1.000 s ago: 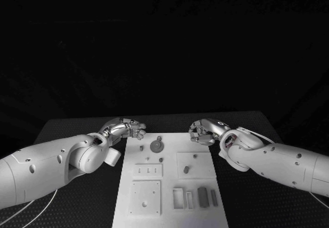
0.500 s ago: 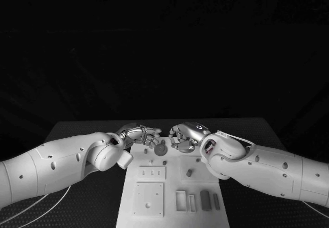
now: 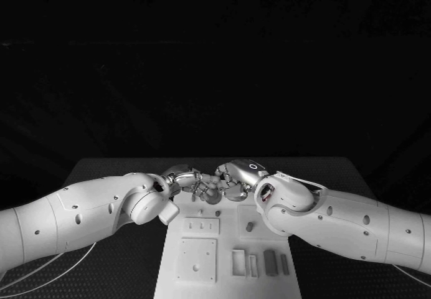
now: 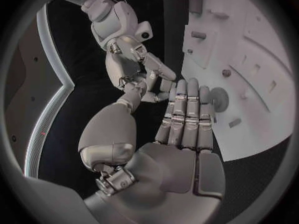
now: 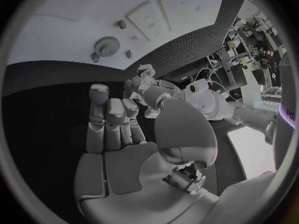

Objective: Assemble the parts on the task board

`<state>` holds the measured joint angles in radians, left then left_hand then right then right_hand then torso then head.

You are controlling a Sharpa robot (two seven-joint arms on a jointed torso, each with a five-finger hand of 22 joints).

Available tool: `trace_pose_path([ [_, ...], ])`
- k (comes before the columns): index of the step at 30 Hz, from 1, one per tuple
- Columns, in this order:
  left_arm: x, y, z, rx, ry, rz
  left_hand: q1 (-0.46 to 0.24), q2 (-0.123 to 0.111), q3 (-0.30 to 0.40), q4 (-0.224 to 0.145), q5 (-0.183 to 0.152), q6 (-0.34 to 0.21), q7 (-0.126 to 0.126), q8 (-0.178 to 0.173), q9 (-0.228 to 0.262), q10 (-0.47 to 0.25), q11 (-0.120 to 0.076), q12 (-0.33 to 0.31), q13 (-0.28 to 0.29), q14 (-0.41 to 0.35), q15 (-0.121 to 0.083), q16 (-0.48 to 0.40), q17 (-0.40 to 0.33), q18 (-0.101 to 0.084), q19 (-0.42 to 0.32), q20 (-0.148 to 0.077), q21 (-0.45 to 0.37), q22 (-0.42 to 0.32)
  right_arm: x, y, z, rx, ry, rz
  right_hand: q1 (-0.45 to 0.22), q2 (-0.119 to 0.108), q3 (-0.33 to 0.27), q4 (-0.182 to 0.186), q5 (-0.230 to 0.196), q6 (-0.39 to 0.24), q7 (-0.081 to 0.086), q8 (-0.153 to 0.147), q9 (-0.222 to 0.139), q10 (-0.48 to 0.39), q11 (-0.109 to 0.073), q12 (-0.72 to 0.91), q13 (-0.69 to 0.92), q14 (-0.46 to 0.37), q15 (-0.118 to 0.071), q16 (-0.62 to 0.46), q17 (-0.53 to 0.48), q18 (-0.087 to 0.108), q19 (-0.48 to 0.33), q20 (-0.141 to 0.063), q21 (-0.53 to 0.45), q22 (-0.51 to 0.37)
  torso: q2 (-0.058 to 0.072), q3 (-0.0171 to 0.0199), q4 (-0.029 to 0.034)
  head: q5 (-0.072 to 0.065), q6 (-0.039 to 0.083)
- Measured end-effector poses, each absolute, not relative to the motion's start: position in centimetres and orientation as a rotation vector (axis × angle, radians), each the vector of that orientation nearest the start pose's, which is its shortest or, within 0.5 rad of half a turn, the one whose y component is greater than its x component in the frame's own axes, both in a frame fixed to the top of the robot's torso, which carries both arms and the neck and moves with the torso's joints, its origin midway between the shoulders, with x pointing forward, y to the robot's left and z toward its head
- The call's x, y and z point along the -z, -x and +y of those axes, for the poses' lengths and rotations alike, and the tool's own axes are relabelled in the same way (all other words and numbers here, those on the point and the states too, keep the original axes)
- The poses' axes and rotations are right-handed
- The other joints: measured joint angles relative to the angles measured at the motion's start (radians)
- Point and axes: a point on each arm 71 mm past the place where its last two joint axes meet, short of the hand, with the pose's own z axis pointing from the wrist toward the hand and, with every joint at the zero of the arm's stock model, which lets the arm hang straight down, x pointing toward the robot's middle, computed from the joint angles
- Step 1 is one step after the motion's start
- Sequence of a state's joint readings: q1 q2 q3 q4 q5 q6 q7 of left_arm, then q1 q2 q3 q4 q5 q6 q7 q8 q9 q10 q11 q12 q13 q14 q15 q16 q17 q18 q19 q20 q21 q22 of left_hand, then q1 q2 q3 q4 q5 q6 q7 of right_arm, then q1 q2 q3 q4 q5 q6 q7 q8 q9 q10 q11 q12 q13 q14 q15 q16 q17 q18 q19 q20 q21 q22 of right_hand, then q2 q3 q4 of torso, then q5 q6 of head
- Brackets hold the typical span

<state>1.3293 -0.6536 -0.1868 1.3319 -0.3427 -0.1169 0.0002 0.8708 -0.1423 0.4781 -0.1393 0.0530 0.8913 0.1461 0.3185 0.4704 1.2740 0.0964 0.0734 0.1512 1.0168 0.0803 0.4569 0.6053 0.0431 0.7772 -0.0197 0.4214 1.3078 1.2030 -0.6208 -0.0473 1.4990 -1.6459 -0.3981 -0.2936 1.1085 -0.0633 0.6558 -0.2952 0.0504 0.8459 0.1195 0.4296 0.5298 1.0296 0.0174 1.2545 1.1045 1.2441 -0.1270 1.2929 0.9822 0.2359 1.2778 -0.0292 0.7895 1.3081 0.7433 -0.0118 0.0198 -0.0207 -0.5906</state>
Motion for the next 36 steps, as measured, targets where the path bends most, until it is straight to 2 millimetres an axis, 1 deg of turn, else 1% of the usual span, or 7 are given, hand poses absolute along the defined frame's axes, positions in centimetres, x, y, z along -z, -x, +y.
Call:
trace_pose_path([
  [12,20.0,-51.7,15.7,1.198,0.706,2.021,-0.004,0.015,-0.006,-0.006,0.000,0.023,-0.009,0.010,0.000,0.014,-0.014,0.006,0.006,0.003,-0.003,0.004,0.006,0.000,0.000,0.000,0.004,0.000,17.6,-47.9,-9.3,-0.633,0.266,1.535,-0.004,-0.004,0.004,0.001,0.000,0.005,-0.005,0.000,0.000,0.004,-0.003,0.000,-0.001,0.006,-0.001,0.000,0.000,-0.001,0.005,-0.002,0.000,0.000,0.000,0.0002,-0.0007,0.000,-0.006],
  [17,20.0,-51.7,15.7,1.196,0.705,2.023,0.005,0.034,-0.003,-0.010,0.000,0.024,-0.009,0.010,0.000,0.015,-0.014,0.006,0.008,0.007,-0.007,0.004,0.007,0.000,0.000,0.000,0.004,0.000,17.6,-47.9,-9.1,-0.634,0.269,1.536,-0.004,-0.004,0.008,0.003,0.000,0.005,-0.005,0.000,0.000,0.005,-0.005,0.000,-0.002,0.008,-0.001,0.000,-0.001,-0.001,0.007,-0.003,0.000,0.000,0.000,0.0005,-0.0008,0.000,-0.006],
  [22,20.1,-51.6,15.7,1.195,0.708,2.024,0.012,0.042,0.001,-0.014,0.000,0.027,-0.012,0.010,0.000,0.021,-0.015,0.006,0.009,0.007,-0.007,0.004,0.007,-0.005,0.004,-0.004,0.004,0.000,17.7,-47.9,-8.9,-0.633,0.272,1.538,-0.004,-0.004,0.008,0.003,0.000,0.006,-0.006,0.000,0.001,0.007,-0.007,0.000,-0.002,0.011,-0.001,0.000,-0.001,-0.001,0.007,-0.003,0.000,0.000,0.000,0.0005,-0.0007,-0.001,-0.007],
  [23,20.1,-51.6,15.8,1.195,0.709,2.024,0.015,0.054,0.004,-0.017,0.000,0.029,-0.010,0.010,0.000,0.022,-0.014,0.006,0.009,0.007,-0.007,0.004,0.007,-0.005,0.004,-0.004,0.004,0.000,17.7,-47.9,-8.9,-0.632,0.272,1.539,-0.004,-0.004,0.008,0.003,0.000,0.006,-0.006,0.000,0.001,0.007,-0.007,0.000,-0.002,0.011,-0.001,0.000,-0.001,-0.001,0.008,-0.002,0.000,0.000,0.000,0.0005,-0.0005,-0.001,-0.007],
  [27,20.2,-51.6,15.8,1.195,0.710,2.025,0.032,0.071,0.011,-0.033,0.000,0.036,-0.014,0.010,-0.002,0.025,-0.018,0.006,0.010,0.007,-0.007,0.004,0.008,-0.005,0.004,-0.004,0.004,0.000,17.8,-47.9,-8.9,-0.632,0.272,1.540,-0.004,-0.004,0.008,0.003,0.000,0.006,-0.006,0.000,0.002,0.007,-0.007,0.000,-0.002,0.011,-0.001,0.000,-0.001,-0.001,0.008,-0.002,0.000,0.000,0.000,0.0005,-0.0003,-0.002,-0.008],
  [31,20.2,-51.6,15.7,1.195,0.711,2.025,0.056,0.105,0.029,-0.051,0.000,0.046,-0.017,0.015,-0.002,0.038,-0.023,0.011,0.014,0.007,-0.007,0.004,0.009,-0.005,0.004,-0.003,0.008,0.000,17.8,-47.9,-8.8,-0.632,0.272,1.539,-0.004,-0.004,0.008,0.003,0.000,0.006,-0.006,0.000,0.002,0.007,-0.007,0.000,-0.002,0.012,-0.001,0.000,-0.001,-0.001,0.008,-0.002,0.000,0.000,0.000,0.0005,-0.0002,-0.003,-0.009],
  [36,20.2,-51.7,15.8,1.191,0.714,2.024,0.076,0.125,0.062,-0.057,0.000,0.059,-0.022,0.018,-0.003,0.049,-0.027,0.011,0.017,0.007,-0.007,0.008,0.010,-0.005,0.004,-0.003,0.008,0.000,17.8,-47.8,-8.8,-0.634,0.272,1.540,-0.004,-0.004,0.014,0.003,0.000,0.006,-0.006,0.000,0.000,0.007,-0.007,-0.004,-0.002,0.012,-0.001,0.000,-0.001,-0.001,0.008,-0.001,0.000,0.000,0.000,0.0005,-0.0003,-0.003,-0.011],
])
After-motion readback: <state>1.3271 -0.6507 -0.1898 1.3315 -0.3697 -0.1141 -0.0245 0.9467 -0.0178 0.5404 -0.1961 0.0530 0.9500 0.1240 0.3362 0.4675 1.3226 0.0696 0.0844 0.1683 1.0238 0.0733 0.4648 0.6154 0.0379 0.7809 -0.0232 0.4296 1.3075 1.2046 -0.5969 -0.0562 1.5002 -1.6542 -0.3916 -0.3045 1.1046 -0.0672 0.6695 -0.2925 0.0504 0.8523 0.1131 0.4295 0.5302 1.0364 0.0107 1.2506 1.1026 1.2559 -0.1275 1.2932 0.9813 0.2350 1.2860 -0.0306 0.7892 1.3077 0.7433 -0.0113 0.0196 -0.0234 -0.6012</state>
